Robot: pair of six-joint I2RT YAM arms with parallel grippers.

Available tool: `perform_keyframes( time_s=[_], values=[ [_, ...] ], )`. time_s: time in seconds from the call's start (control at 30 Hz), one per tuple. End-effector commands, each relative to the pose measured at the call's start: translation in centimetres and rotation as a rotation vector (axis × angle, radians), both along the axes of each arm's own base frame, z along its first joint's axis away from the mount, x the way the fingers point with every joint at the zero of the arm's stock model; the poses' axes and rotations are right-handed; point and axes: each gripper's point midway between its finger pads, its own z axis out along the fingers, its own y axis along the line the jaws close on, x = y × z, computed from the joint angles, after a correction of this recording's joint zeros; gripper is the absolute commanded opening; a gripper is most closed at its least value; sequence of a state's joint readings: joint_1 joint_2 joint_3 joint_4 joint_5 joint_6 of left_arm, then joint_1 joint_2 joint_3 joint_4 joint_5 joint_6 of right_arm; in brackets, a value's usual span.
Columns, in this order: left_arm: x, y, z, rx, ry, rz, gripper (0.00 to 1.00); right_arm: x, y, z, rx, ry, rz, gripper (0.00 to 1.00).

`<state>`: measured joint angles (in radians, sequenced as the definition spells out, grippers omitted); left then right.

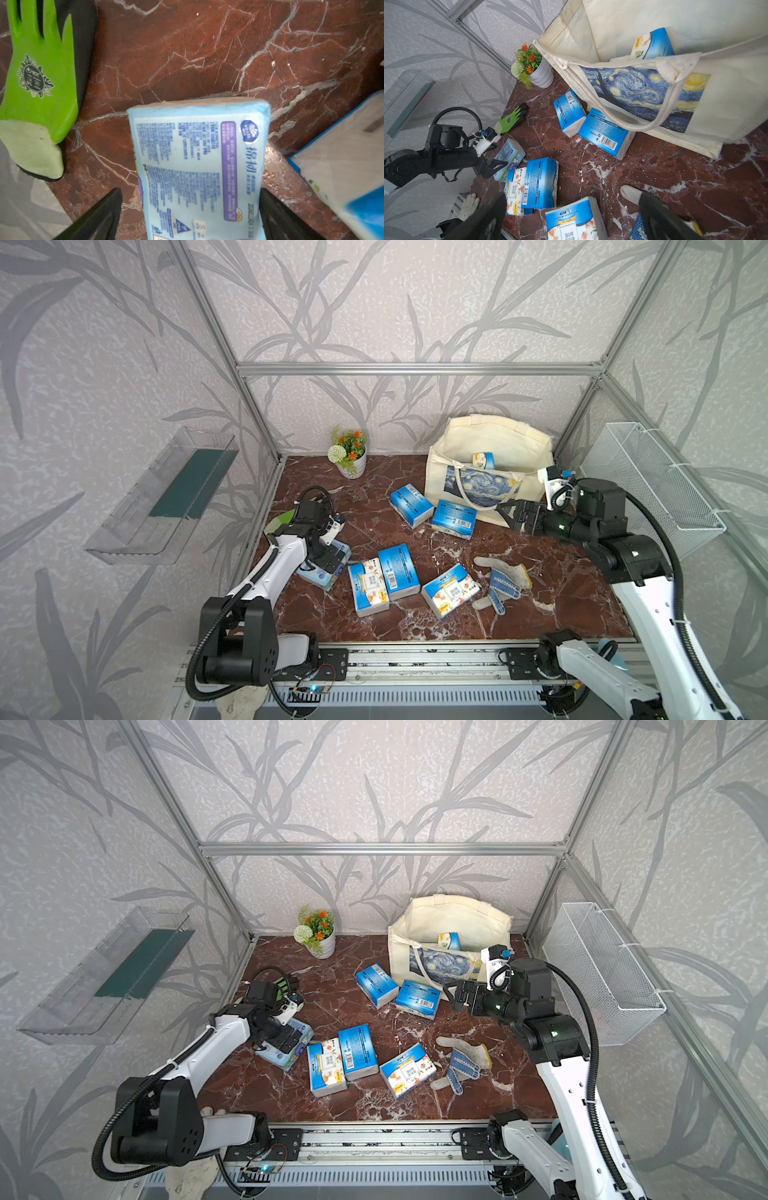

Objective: Put tissues into the canvas bag
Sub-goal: Pick up the pack of facial tissues from the center of the board.

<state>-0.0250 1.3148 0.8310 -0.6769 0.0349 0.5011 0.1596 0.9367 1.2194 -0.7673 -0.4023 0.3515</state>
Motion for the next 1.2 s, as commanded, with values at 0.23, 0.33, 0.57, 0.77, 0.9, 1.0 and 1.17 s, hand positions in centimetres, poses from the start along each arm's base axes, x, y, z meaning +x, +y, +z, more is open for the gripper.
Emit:
perform_keyframes(
  time_s=[0.23,0.33,0.57,0.77,0.9,1.0,1.17],
  values=[
    [0.4,-0.4,-1.7,-0.154,0.119,0.001,0.99,-1.1,-0.9,3.0,-0.083,-0.070,0.006,0.99],
    [0.8,-0.7,-2.0,-0.176,0.142,-0.007,0.99,-1.0,-0.4,3.4,-0.038,-0.059,0.012,0.99],
    [0.9,-0.2,-3.2,-0.149,0.162,0.006,0.99,-0.9,-0.1,3.4,-0.022,-0.055,0.024,0.99],
    [1.2,-0.1,-3.1,-0.123,0.132,0.020,0.99,-0.7,0.0,2.3,-0.011,-0.031,0.020,0.99],
    [1.1,-0.6,-3.1,-0.120,0.122,-0.005,0.99,-0.2,-0.1,1.1,-0.007,0.000,-0.003,0.99],
    [0.9,-0.7,-3.7,-0.101,0.133,-0.033,0.99,0.1,0.0,0.3,-0.011,0.024,0.000,0.99],
    [0.8,-1.3,-4.3,-0.103,0.169,-0.074,1.00,0.1,-0.2,-0.3,-0.012,0.033,-0.009,0.99]
  ],
)
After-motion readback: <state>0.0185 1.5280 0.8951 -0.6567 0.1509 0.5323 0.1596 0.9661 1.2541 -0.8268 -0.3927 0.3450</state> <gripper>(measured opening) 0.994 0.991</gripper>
